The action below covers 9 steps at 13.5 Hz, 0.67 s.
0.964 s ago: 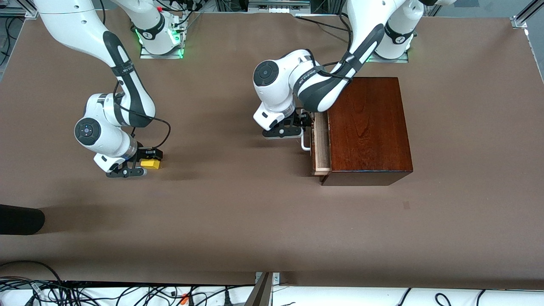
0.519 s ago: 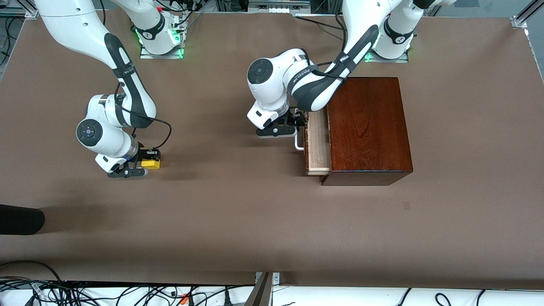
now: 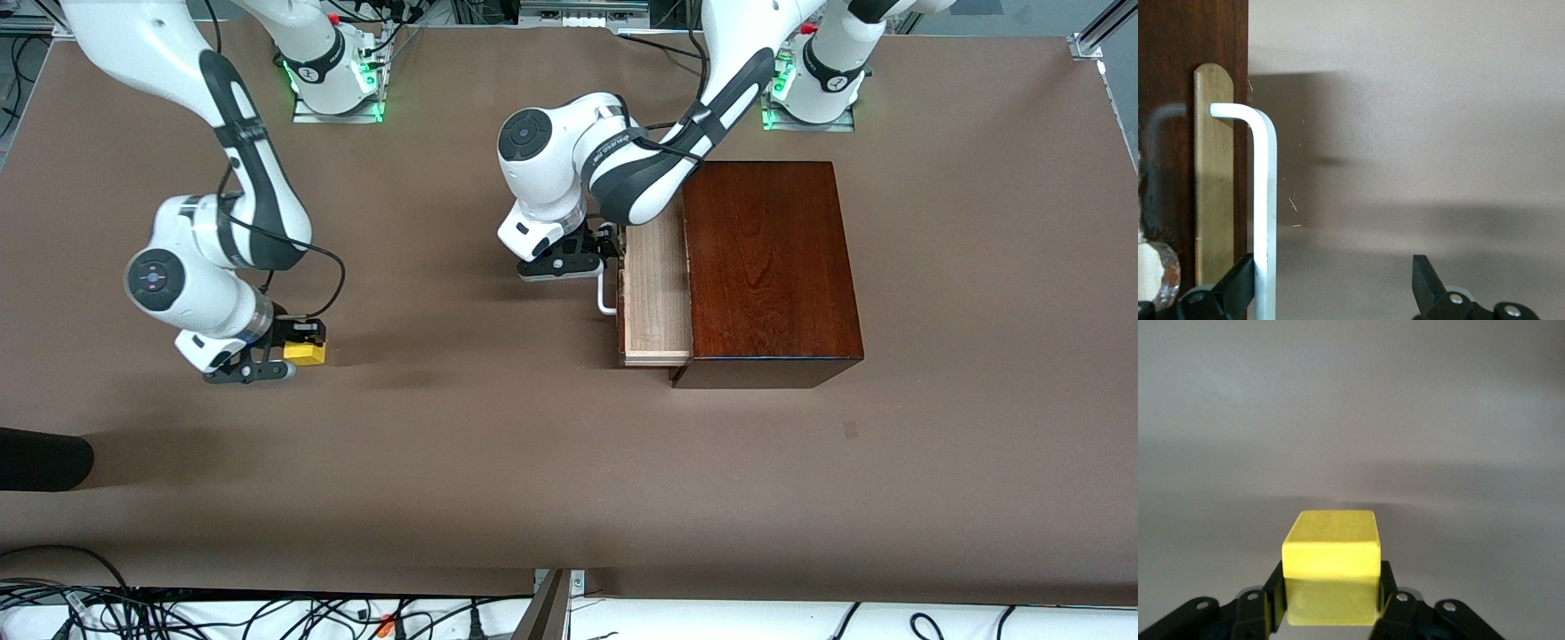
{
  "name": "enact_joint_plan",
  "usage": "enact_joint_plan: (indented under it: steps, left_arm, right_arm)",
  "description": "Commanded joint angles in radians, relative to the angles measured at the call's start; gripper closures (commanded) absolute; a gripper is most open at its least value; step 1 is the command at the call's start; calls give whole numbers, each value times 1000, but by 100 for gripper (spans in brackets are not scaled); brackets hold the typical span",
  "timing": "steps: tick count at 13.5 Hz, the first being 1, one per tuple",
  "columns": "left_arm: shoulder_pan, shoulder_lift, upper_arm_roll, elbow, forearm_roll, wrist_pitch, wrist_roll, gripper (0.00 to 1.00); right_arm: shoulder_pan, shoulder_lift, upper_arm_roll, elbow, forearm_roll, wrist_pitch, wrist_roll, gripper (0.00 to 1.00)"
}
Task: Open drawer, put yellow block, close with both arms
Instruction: 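Pull the drawer open with the left gripper while the right gripper grasps the cube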
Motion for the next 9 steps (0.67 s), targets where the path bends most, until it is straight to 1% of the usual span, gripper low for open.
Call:
enact_joint_plan:
  steps: [1,3,5,6,9]
  left_arm:
    - [-38,46,-7,82,-11,2,-44,0]
    - [-43,48,-7,83,-11,3,-46,0]
    - [-50,67,-6,120,-21,3,-53,0]
    - [-58,81,-6,140,-23,3,-53,0]
    - [-61,86,-7,152,-23,5,-55,0]
  right_arm:
    - [1,-37,2,91,2,-161,-22,69]
    - [1,-74,2,131,2,-243,-25,68]
    - [1,-104,-1,169,2,-319,-36,68]
    - [1,-114,-1,189,4,-352,-36,68]
    - [1,-117,-4,257,4,-448,-39,68]
